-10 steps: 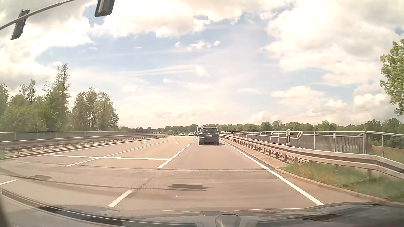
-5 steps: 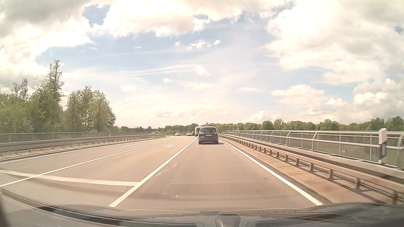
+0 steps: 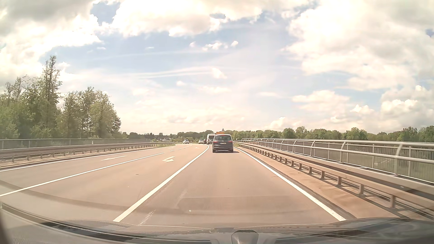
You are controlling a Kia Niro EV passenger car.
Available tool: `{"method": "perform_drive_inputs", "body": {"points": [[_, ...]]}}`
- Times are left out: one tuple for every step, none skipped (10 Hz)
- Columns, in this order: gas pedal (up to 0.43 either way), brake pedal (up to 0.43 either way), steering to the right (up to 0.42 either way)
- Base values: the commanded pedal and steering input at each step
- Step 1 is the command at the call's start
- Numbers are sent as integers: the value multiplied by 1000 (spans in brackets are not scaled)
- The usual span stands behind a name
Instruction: Follow the waypoints while adhering to traffic rules and regulations
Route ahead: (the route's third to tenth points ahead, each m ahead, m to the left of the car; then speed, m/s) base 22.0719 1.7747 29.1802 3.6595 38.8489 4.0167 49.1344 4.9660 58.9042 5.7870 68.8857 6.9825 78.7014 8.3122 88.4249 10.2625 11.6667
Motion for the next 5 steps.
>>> {"method": "perform_drive_inputs", "body": {"points": [[157, 0, -2], [150, 0, -3], [150, 0, -3], [150, 0, -3], [150, 0, -3]]}}
